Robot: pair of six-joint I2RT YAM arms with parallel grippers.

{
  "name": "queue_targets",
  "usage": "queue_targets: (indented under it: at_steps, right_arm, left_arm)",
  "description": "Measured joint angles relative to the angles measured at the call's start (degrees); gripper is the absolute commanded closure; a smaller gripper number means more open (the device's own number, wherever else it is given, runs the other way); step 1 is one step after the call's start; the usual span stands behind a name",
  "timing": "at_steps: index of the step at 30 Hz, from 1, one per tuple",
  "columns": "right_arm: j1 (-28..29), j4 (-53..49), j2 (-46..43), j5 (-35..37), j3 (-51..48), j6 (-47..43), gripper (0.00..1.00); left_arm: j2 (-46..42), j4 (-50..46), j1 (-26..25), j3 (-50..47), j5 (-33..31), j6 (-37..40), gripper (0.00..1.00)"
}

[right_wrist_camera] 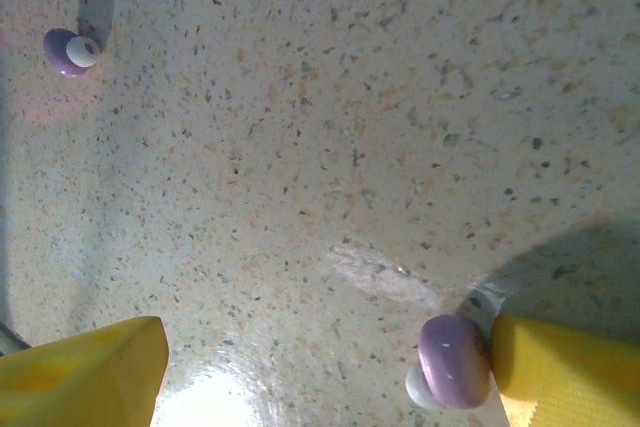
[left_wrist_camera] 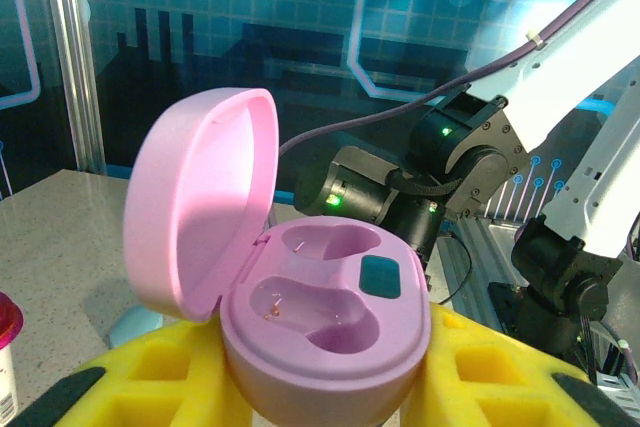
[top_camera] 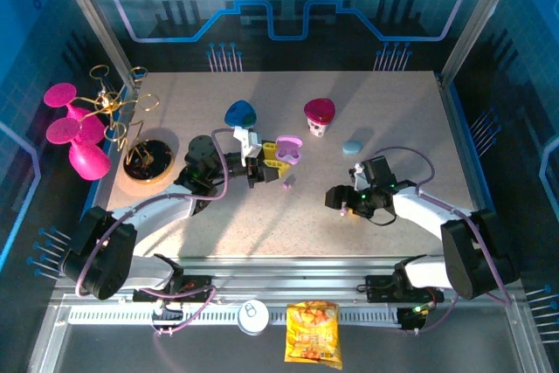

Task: Insert wireless bluetooth earbuds into charging case

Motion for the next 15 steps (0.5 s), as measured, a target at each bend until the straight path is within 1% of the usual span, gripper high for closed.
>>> queue_targets:
  at_steps: [15]
  right_arm:
    - [2.64,-0.48,-0.85,1.31,0.11,1.01,0.17]
  left_arm:
    - [0.0,-0.37,0.0,0.0,0.02,0.02,0.72]
